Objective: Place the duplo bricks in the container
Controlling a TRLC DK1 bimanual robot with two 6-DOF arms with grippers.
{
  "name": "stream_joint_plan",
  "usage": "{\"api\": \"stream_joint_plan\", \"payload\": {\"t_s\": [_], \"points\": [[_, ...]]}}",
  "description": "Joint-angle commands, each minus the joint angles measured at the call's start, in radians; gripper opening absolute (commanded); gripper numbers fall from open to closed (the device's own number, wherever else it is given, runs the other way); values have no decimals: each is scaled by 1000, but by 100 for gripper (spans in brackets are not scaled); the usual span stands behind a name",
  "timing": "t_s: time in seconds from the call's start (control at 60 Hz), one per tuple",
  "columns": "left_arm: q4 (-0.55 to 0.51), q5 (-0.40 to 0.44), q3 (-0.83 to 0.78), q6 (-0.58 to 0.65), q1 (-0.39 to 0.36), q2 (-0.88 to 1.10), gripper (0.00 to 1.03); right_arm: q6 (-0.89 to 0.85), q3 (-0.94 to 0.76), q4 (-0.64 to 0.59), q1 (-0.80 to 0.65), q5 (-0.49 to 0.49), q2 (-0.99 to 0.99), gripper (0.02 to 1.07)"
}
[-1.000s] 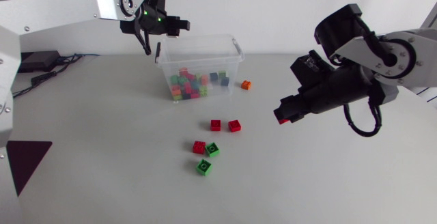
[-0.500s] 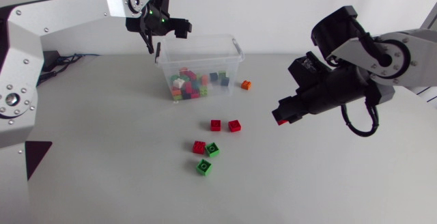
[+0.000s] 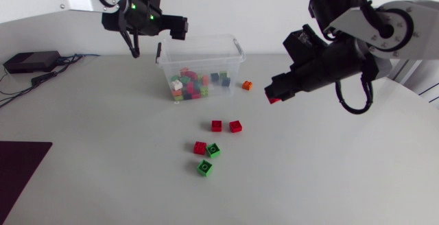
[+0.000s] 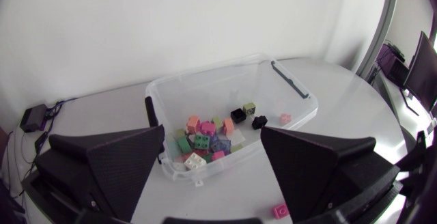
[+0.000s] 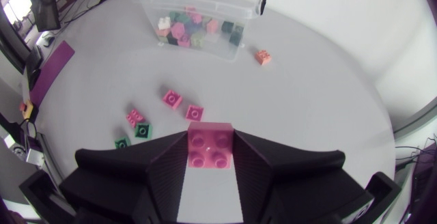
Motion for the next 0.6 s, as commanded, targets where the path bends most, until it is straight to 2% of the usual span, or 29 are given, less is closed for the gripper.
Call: {"api": "stream_joint_plan", "payload": {"t_s": [0.0,0.133,0.35,0.583], "points": [[38,-3,-141,29,-1,-70,99,26,68,22,11,9,41,27],[155,-3,-343,92,1,-174,99,26,100,90,27,11,78,27],[159,22,-469,103,19,-288,99,38,149,188,74,35,153,27],[147,22,-541,100,-7,-360,99,52,272,171,102,55,227,27]]}}
